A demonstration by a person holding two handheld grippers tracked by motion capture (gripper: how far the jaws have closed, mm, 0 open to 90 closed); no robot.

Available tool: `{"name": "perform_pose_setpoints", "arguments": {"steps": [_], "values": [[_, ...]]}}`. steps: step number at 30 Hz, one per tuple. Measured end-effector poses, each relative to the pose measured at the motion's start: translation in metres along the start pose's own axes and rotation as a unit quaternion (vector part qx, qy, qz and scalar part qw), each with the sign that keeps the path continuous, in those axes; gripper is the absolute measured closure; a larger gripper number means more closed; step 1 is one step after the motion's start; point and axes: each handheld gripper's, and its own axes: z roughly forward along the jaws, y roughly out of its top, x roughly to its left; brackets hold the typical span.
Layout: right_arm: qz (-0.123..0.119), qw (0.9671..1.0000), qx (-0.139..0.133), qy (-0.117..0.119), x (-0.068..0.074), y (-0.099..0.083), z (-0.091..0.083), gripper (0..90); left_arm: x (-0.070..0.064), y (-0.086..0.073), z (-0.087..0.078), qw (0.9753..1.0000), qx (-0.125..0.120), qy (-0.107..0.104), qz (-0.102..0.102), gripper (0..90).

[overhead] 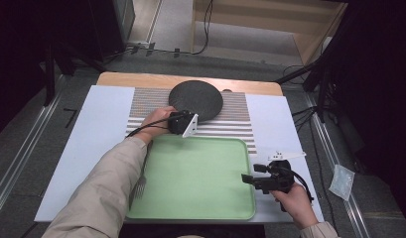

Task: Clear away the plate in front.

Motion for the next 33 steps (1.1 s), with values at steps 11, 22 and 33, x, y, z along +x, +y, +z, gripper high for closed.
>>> {"name": "perform_pose_setpoints", "arguments": {"steps": [11,22,33], "values": [[-0.005,1.0000,0.001,0.000,-0.001,0.000,0.001,22.8,-0.016,0.005,0.010,0.9985,-0.022,0.051,-0.003,78.0],[-0.006,1.0000,0.000,0.001,-0.002,0.000,0.000,22.9,-0.008,0.019,-0.003,0.9948,0.023,0.094,0.033,87.1],[-0.004,1.0000,-0.002,0.000,-0.002,0.000,-0.001,22.9,0.000,0.027,-0.023,0.9953,0.028,0.090,0.025,85.9]]}}
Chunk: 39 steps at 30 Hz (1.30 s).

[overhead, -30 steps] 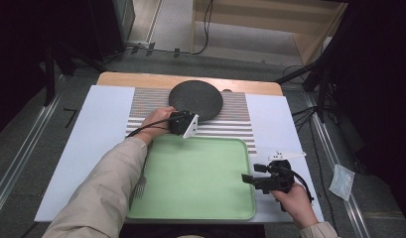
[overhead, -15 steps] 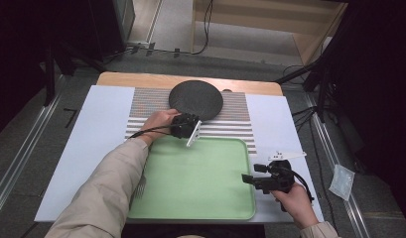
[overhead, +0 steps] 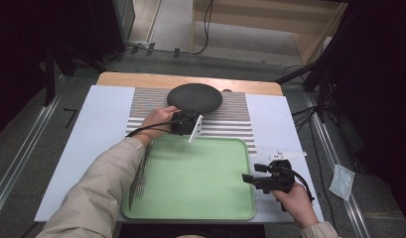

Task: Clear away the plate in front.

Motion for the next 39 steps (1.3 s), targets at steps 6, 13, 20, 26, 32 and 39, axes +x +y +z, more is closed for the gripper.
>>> {"name": "perform_pose_setpoints", "arguments": {"steps": [6,13,20,26,32,39], "values": [[0.000,1.0000,-0.001,-0.001,0.000,0.000,-0.001,22.8,-0.001,0.003,-0.016,0.9998,-0.011,0.010,-0.012,85.7],[0.002,1.0000,-0.001,-0.004,0.000,0.000,-0.001,22.9,-0.009,0.010,-0.039,0.9993,-0.028,0.019,0.016,85.3],[0.007,0.9999,-0.005,-0.006,-0.001,0.000,-0.001,22.9,-0.016,0.016,-0.054,0.9988,-0.041,0.020,0.016,84.9],[0.005,1.0000,-0.004,-0.007,-0.002,0.000,-0.001,22.9,-0.022,0.020,-0.070,0.9979,-0.055,0.034,0.011,84.6],[0.008,0.9999,-0.004,-0.007,-0.001,0.000,-0.001,22.9,-0.031,0.023,-0.086,0.9978,-0.057,0.031,0.017,84.5],[0.008,0.9999,-0.004,-0.008,-0.002,-0.001,-0.002,22.9,-0.040,0.022,-0.098,0.9972,-0.063,0.028,0.029,84.2]]}}
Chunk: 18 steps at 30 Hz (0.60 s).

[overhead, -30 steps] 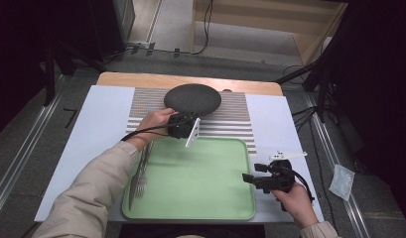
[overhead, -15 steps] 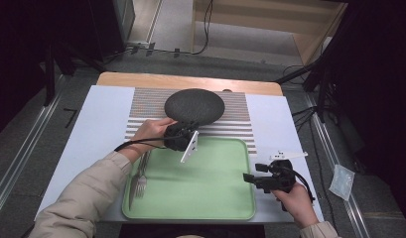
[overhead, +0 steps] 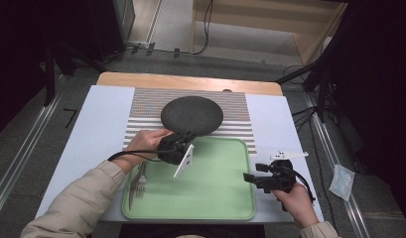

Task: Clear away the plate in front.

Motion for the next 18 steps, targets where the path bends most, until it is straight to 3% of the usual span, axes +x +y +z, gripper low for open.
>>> {"name": "perform_pose_setpoints", "arguments": {"steps": [13,18], "values": [[0.000,1.0000,-0.002,-0.001,-0.001,0.000,0.000,22.9,-0.013,0.012,-0.026,0.9997,-0.010,-0.017,0.011,83.5],[-0.001,1.0000,-0.002,-0.002,0.000,0.000,0.000,22.9,-0.021,0.016,-0.035,0.9994,-0.021,-0.015,0.023,83.3]]}}
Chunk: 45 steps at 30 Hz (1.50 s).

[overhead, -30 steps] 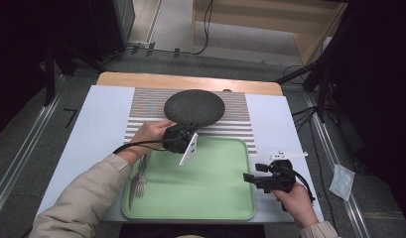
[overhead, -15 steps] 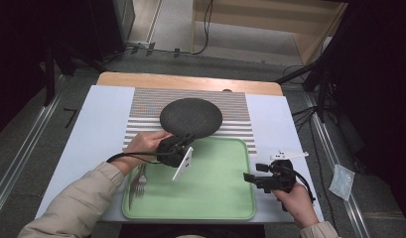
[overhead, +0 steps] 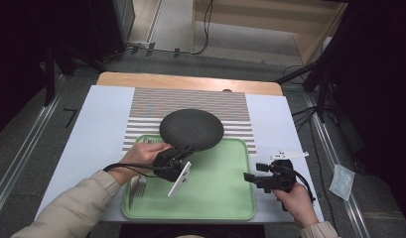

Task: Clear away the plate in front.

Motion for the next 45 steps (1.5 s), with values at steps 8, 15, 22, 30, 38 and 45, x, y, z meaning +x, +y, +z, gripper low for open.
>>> {"name": "perform_pose_setpoints", "arguments": {"steps": [8,15,22,30,38,45], "values": [[0.001,1.0000,0.000,-0.001,0.000,0.000,0.000,22.9,-0.006,0.006,-0.010,0.9999,-0.007,-0.011,0.003,82.7],[-0.001,1.0000,-0.001,-0.001,0.000,0.000,0.000,22.9,-0.011,0.012,-0.020,0.9997,-0.013,-0.019,0.007,82.2],[0.000,1.0000,0.000,-0.001,0.000,0.000,0.000,22.9,-0.016,0.017,-0.029,0.9996,-0.020,-0.019,0.009,82.0],[0.000,1.0000,0.001,-0.002,0.000,0.000,0.000,23.0,-0.022,0.024,-0.040,0.9991,-0.031,-0.019,0.020,81.8],[0.000,1.0000,0.001,-0.003,0.000,0.000,0.000,23.0,-0.028,0.029,-0.051,0.9989,-0.033,-0.027,0.019,81.6],[0.001,1.0000,0.002,-0.004,0.000,0.000,0.000,23.0,-0.035,0.033,-0.057,0.9976,-0.033,-0.060,0.014,84.5]]}}
